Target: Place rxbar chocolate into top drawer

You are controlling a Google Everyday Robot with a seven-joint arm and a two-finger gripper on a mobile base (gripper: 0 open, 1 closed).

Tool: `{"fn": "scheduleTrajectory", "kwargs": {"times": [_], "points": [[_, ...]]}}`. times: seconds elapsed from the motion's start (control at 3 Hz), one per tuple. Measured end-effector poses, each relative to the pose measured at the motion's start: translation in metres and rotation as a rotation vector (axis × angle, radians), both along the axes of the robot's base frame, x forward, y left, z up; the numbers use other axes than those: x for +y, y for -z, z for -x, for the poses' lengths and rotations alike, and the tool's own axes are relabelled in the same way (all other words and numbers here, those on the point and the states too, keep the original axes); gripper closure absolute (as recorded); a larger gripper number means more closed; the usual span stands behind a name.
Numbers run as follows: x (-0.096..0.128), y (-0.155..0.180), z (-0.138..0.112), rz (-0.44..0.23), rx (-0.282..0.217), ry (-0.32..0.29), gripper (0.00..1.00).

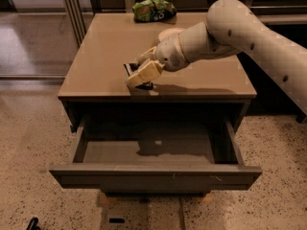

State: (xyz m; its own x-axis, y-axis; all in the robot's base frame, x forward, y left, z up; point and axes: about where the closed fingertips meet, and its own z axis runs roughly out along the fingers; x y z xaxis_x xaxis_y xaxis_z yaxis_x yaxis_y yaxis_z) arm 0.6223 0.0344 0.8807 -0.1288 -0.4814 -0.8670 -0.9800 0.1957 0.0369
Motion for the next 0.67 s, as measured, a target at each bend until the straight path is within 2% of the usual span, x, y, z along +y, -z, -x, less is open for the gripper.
{"fn": "scheduleTrajectory", "kwargs": {"times": [0.67], "points": [[-0.010,0.011,0.051,-0.056,-0.029,0.213,1.00]]}}
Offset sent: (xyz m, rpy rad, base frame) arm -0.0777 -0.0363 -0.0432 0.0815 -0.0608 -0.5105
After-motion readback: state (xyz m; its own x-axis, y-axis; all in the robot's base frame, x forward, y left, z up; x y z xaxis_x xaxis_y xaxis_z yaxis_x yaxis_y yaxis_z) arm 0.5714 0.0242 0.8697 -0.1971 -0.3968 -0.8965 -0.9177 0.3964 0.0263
